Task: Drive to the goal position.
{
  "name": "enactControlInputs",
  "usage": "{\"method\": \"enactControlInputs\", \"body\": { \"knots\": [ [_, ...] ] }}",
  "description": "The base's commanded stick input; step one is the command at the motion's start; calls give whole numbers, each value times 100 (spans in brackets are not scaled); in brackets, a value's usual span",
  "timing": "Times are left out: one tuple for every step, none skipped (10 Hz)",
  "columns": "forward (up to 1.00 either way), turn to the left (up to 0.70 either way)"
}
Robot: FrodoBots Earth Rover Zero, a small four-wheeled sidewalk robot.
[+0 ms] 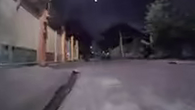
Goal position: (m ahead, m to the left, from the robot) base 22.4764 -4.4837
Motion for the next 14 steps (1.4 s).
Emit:
{"method": "enactControlInputs", "body": {
  "knots": [
    [70, -35],
    [70, -35],
    [70, -35],
    [70, 0],
    [70, 0],
    [70, 0],
    [70, 0],
    [70, 0],
    [70, 0],
    [70, 0],
    [70, 0],
    [70, 0],
    [70, 0],
    [70, 0]
  ]
}}
